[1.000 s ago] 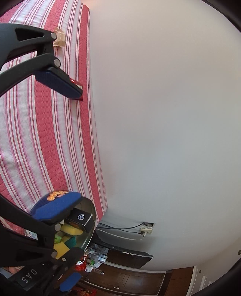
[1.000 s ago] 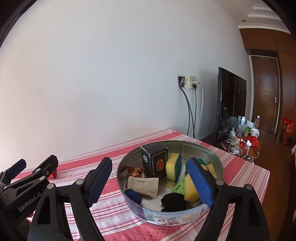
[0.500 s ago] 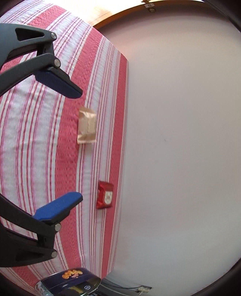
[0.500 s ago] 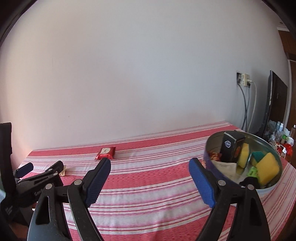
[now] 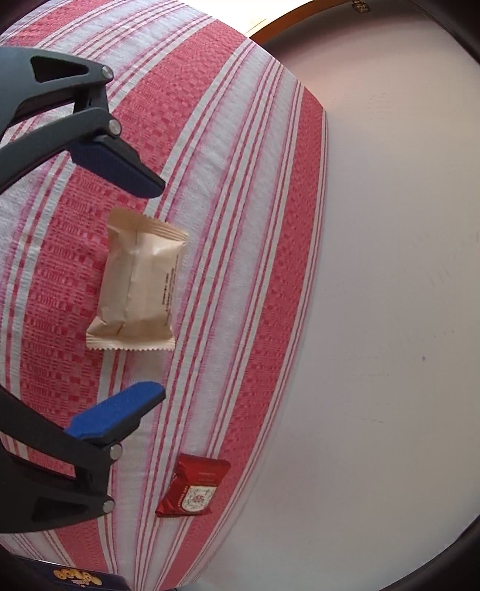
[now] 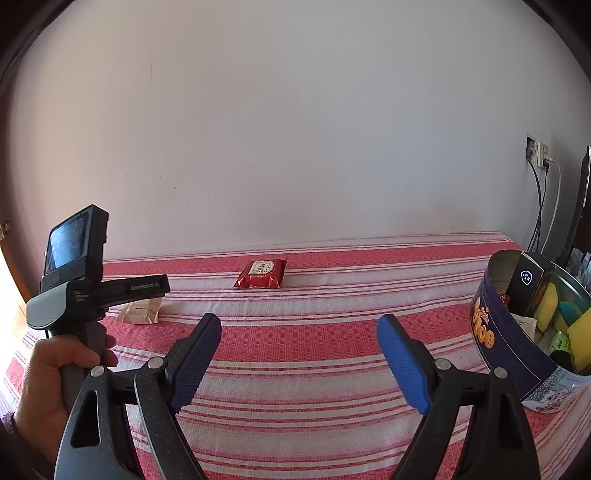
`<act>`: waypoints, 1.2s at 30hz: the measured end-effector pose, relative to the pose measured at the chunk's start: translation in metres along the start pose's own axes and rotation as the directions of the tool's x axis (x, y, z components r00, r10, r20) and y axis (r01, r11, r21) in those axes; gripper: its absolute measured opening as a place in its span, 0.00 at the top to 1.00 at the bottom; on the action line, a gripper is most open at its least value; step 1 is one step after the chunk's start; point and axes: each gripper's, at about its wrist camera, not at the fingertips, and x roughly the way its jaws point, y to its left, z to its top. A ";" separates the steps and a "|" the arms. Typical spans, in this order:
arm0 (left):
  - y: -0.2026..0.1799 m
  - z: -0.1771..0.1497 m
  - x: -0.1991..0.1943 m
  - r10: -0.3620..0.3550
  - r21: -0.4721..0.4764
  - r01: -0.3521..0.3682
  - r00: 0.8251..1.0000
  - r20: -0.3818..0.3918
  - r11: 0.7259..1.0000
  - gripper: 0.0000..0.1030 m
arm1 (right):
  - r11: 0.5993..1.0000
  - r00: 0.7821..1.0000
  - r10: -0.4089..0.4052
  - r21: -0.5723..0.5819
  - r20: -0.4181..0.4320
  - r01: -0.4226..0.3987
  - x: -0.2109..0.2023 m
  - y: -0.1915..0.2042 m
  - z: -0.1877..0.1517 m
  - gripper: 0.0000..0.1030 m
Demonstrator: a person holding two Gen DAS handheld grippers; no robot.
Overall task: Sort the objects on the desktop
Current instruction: 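Grasp the cream snack bag with left tool while right tool grasps the red packet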
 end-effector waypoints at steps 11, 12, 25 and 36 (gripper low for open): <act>0.000 -0.007 -0.001 0.014 0.082 -0.017 0.999 0.030 0.996 0.48 | 0.996 0.985 0.077 0.066 -0.154 -0.067 0.109 -0.005 0.043 0.15; 0.002 -0.007 -0.001 0.008 0.084 -0.010 1.000 0.030 0.996 0.50 | 0.995 0.981 0.086 0.060 -0.173 -0.077 0.123 -0.002 0.045 0.15; 0.035 0.014 -0.023 -0.060 -0.070 0.068 0.992 0.115 0.995 0.54 | 0.999 0.919 0.034 -0.001 -0.392 -0.037 0.250 0.048 0.043 0.17; 0.001 0.005 -0.060 -0.051 0.016 0.048 0.972 0.230 0.999 0.54 | 0.992 0.985 -0.076 -0.110 -0.155 0.060 0.159 0.053 0.041 0.43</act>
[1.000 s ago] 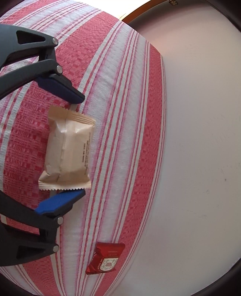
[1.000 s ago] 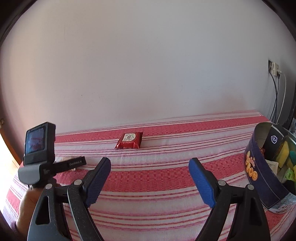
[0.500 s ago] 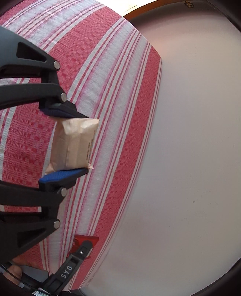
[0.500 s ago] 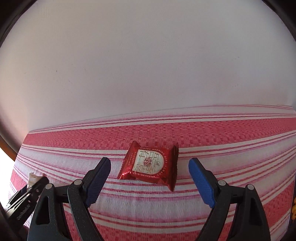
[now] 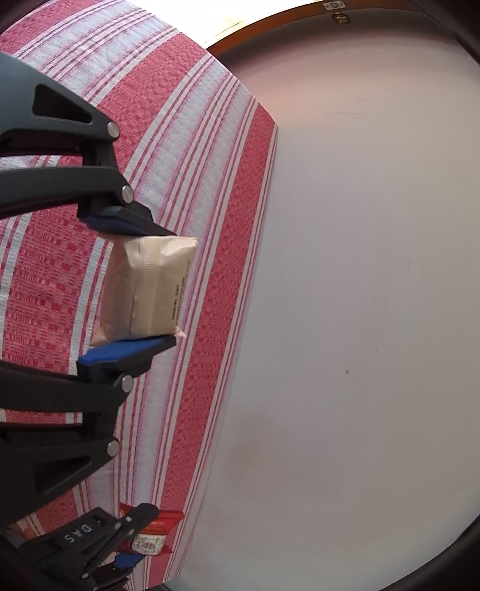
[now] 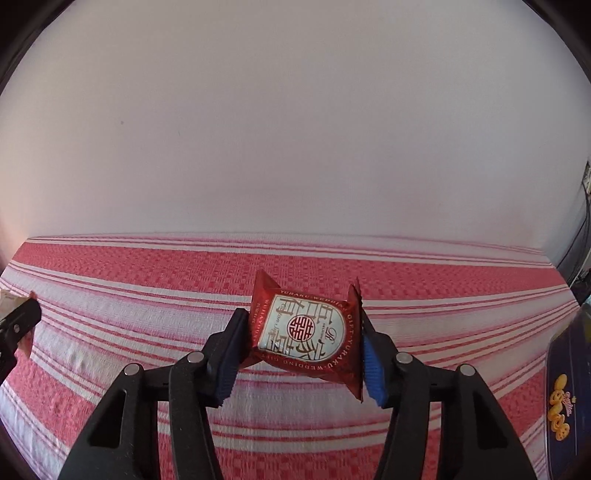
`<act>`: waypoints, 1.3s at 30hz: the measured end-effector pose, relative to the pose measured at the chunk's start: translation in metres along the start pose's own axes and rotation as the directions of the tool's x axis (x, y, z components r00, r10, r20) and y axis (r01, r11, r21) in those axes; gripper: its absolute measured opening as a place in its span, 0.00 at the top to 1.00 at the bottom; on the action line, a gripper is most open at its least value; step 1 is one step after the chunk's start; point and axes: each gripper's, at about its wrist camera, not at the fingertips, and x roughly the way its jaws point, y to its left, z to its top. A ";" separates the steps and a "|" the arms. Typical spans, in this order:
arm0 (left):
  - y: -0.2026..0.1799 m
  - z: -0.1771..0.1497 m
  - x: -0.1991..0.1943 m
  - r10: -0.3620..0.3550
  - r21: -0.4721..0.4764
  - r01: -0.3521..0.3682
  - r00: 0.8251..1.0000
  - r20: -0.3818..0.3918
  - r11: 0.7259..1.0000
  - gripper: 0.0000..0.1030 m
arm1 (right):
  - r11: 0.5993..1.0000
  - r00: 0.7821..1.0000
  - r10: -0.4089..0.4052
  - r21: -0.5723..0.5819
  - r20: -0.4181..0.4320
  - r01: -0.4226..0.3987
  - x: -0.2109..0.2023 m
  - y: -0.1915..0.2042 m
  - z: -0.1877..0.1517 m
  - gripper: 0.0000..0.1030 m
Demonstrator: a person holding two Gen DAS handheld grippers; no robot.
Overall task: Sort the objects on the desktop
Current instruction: 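Grasp the cream snack bag with left tool while right tool grasps the red packet, then carry the cream snack bag and red packet with both tools over the basin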
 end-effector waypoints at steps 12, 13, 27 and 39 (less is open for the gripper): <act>-0.054 -0.029 -0.058 -0.111 0.145 0.092 0.986 0.126 0.985 0.54 | 0.997 0.962 -0.071 0.054 0.264 0.059 -0.159 -0.066 -0.053 0.43; -0.058 -0.034 -0.061 -0.126 0.153 0.107 0.984 0.123 0.982 0.54 | 0.996 0.959 -0.079 0.058 0.271 0.065 -0.169 -0.073 -0.058 0.43; -0.097 -0.073 -0.124 -0.277 0.215 0.238 0.946 0.171 0.947 0.54 | 0.986 0.949 -0.136 0.132 0.283 0.102 -0.196 -0.121 -0.076 0.43; -0.095 -0.081 -0.139 -0.330 0.229 0.288 0.928 0.171 0.930 0.54 | 0.981 0.942 -0.158 0.156 0.296 0.115 -0.207 -0.135 -0.097 0.43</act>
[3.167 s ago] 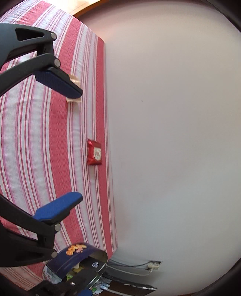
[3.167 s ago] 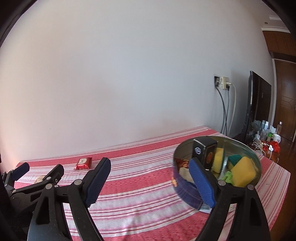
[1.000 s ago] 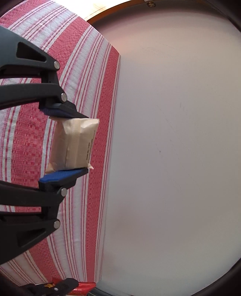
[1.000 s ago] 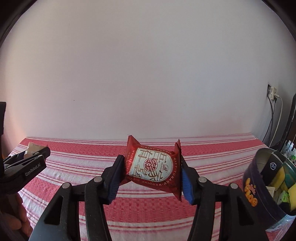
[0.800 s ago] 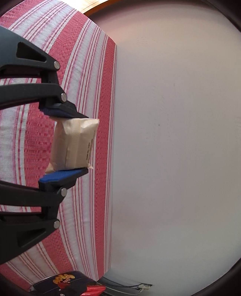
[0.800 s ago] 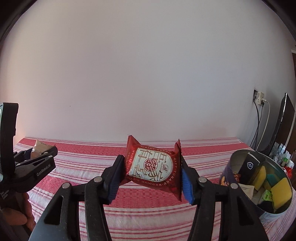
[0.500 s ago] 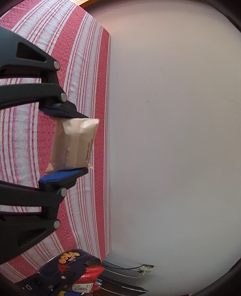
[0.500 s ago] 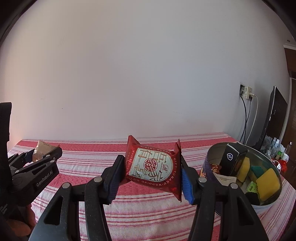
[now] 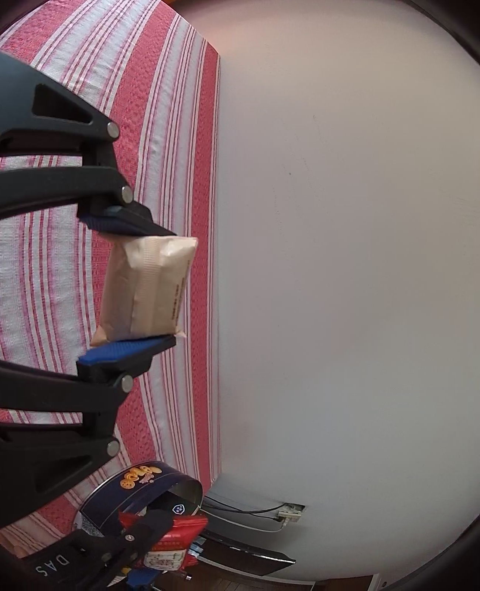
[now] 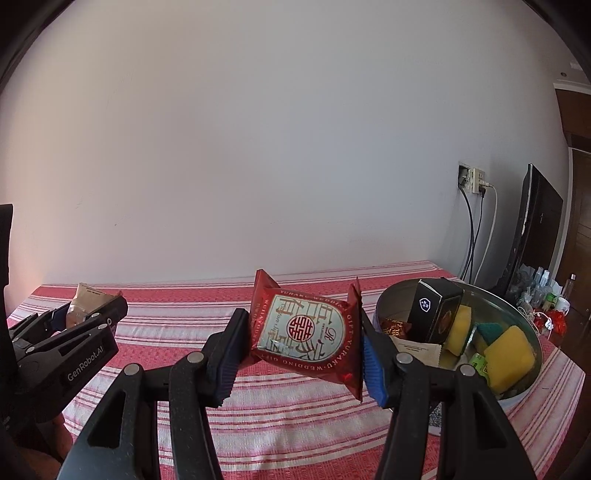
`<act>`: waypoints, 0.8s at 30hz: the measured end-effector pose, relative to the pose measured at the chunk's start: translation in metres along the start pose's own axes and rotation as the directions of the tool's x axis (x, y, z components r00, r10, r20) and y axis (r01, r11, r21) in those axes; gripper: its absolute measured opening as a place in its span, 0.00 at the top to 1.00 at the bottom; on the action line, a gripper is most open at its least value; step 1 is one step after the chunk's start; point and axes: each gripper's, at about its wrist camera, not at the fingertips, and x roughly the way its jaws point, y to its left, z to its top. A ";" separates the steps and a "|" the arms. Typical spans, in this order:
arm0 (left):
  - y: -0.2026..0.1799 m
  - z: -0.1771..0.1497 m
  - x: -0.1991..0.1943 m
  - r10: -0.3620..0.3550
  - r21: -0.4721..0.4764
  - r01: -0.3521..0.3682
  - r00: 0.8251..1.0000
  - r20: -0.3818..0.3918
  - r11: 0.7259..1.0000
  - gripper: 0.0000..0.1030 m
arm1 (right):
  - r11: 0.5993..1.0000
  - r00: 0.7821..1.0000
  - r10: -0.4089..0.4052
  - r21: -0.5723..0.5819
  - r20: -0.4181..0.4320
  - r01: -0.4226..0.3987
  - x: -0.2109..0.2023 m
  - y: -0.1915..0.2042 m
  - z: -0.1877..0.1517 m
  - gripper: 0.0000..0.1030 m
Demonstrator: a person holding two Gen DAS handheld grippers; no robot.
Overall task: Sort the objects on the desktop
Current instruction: 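Carry the cream snack bag and red packet with both tools over the basin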
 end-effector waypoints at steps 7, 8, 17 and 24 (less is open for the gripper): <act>-0.026 0.002 -0.008 -0.043 0.013 0.043 0.999 0.007 0.999 0.54 | 0.999 1.000 -0.031 0.023 -0.001 0.031 0.011 -0.034 -0.005 0.43; -0.029 0.002 -0.010 -0.051 0.016 0.051 0.999 0.007 0.999 0.54 | 0.999 0.999 -0.036 0.024 0.001 0.036 0.010 -0.037 -0.005 0.43; -0.076 -0.001 -0.009 -0.097 0.068 0.096 0.995 0.004 0.993 0.54 | 0.995 0.997 -0.079 0.058 -0.003 0.079 0.010 -0.071 -0.006 0.43; -0.114 -0.004 -0.005 -0.145 0.095 0.145 0.989 -0.001 0.985 0.54 | 0.985 0.990 -0.137 0.106 -0.027 0.139 0.018 -0.109 -0.006 0.43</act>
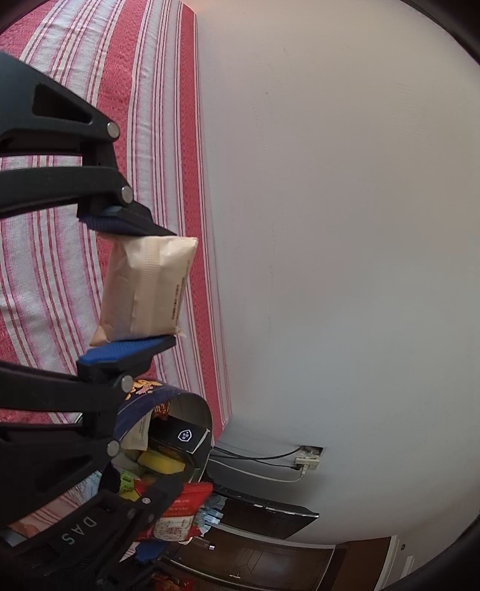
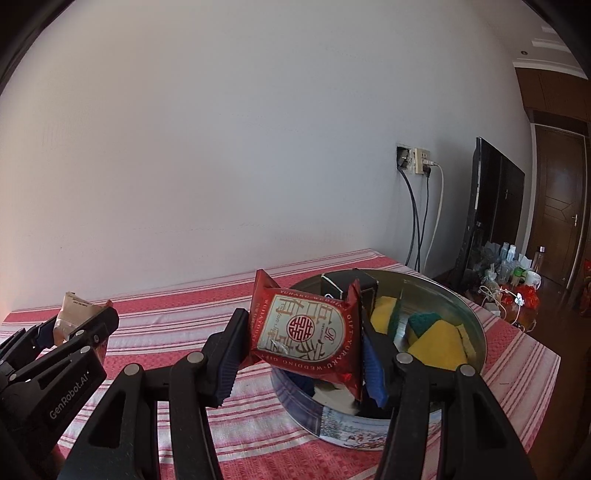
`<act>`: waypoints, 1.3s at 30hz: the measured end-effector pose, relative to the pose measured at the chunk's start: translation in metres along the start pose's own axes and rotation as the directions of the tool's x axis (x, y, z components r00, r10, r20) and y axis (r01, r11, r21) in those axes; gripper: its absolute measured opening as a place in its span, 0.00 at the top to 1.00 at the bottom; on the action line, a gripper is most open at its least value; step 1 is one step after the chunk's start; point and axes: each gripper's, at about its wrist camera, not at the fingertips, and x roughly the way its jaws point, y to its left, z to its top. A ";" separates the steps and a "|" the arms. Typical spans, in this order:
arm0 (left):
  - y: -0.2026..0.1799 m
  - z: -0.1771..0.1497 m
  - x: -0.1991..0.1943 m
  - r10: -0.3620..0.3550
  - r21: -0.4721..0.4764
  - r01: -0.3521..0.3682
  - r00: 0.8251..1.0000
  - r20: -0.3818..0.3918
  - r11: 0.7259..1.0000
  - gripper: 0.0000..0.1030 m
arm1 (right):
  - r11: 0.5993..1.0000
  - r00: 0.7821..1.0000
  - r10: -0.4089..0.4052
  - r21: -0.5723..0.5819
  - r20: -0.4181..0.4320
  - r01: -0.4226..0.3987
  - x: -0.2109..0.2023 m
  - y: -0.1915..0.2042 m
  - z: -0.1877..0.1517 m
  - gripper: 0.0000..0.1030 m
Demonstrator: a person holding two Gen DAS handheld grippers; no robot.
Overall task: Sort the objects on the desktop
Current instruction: 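Carry the cream snack bag and red packet with both tools over the basin, then open both tools to drop the snack bag and red packet into the basin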
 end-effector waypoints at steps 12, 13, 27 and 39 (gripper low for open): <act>-0.060 0.005 0.013 -0.076 0.024 0.077 0.997 -0.011 0.997 0.54 | 0.997 0.998 -0.068 0.020 -0.003 0.068 0.015 -0.041 0.007 0.43; -0.064 0.006 0.012 -0.083 0.026 0.084 0.996 -0.009 0.996 0.54 | 0.997 0.997 -0.072 0.022 -0.004 0.072 0.016 -0.043 0.007 0.43; -0.097 0.016 0.024 -0.139 0.019 0.139 0.990 -0.022 0.990 0.54 | 0.991 0.992 -0.128 0.030 -0.014 0.128 0.028 -0.065 0.016 0.43; -0.120 0.014 0.055 -0.133 0.015 0.134 0.989 -0.061 0.991 0.54 | 0.984 0.983 -0.159 0.064 -0.093 0.166 0.060 -0.083 0.014 0.43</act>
